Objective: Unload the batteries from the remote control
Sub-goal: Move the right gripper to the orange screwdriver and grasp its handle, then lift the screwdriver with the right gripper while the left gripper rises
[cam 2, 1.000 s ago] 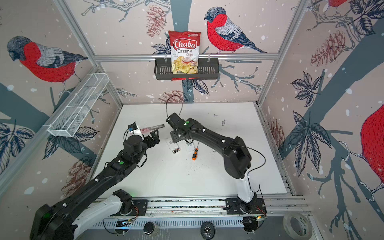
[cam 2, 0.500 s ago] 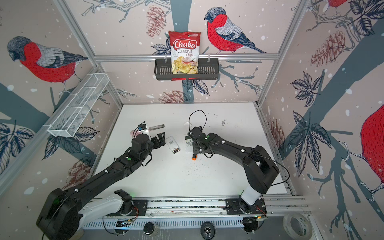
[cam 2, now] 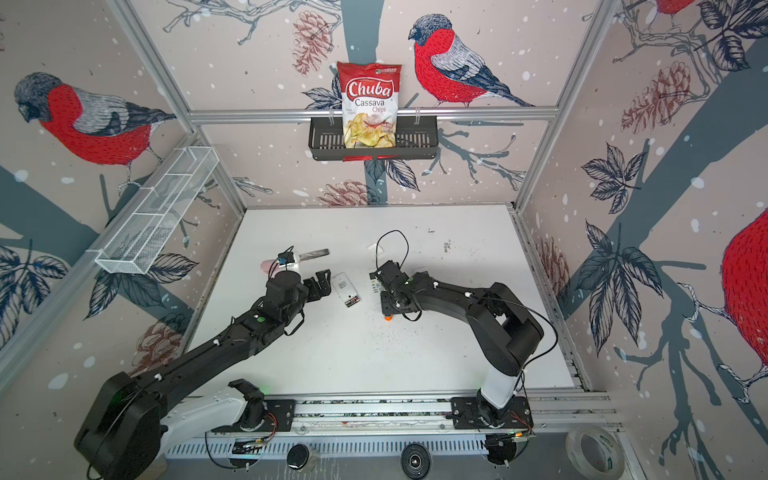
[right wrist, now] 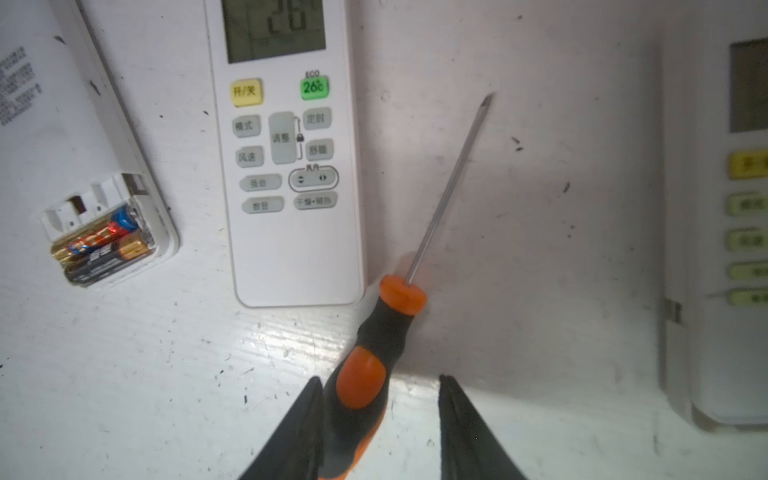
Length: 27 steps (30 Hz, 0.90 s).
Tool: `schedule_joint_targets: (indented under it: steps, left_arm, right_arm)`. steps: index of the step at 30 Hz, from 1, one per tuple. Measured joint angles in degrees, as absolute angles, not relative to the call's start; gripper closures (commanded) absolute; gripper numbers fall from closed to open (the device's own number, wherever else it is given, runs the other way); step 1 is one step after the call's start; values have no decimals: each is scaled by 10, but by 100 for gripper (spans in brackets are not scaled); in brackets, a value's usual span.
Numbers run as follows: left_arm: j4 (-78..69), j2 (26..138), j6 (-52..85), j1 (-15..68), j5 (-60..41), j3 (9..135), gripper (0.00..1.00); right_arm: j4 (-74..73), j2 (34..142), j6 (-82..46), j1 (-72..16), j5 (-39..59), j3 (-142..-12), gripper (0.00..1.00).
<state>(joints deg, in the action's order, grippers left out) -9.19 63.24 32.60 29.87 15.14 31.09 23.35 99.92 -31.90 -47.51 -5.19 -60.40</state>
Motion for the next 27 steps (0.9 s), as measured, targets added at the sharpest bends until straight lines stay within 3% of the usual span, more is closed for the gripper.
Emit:
schedule_joint_targets:
  steps: [8,17,27]
  left_arm:
    - [-102,655,326,299,138,316,2]
    - [-100,662,326,299,135,322,2]
    - [-122,665,341,290,42,335,5]
  right_arm:
    - [215,1030,-317,-472,-41,-606,59]
    - [212,1038,-309,-466,-41,-616,77]
    - [216,961,-282,-450,-44,-601,86]
